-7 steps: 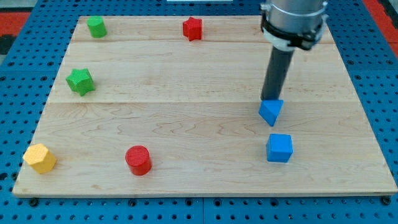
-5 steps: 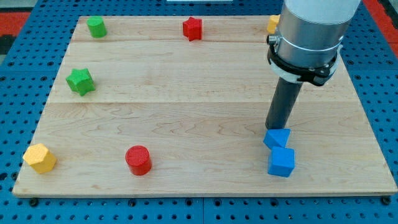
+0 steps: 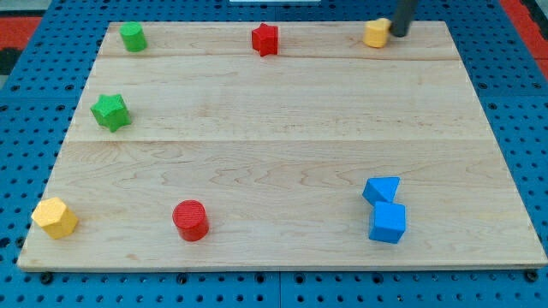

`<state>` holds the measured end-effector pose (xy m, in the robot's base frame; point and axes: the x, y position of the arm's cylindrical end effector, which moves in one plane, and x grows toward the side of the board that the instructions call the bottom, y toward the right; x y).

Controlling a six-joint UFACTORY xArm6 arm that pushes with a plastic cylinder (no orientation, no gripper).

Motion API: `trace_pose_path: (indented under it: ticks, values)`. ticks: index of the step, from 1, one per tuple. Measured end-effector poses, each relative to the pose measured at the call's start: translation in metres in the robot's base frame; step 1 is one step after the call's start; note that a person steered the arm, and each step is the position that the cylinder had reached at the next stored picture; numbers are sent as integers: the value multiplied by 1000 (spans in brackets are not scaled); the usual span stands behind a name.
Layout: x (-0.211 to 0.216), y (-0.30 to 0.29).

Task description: Push yellow heart slightly left and down

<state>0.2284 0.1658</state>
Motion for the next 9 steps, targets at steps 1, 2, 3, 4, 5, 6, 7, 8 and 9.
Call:
trace_pose_path:
  ticks: [1,2,3,4,5,6,7,8,9]
  values:
    - [-11,-15]
    - [-20,-17]
    - [21,-97]
    - [18,-114]
    - [-13,-99]
    - [-34,-101]
    - [-5,-157]
    - [61,-185]
    - [60,-182]
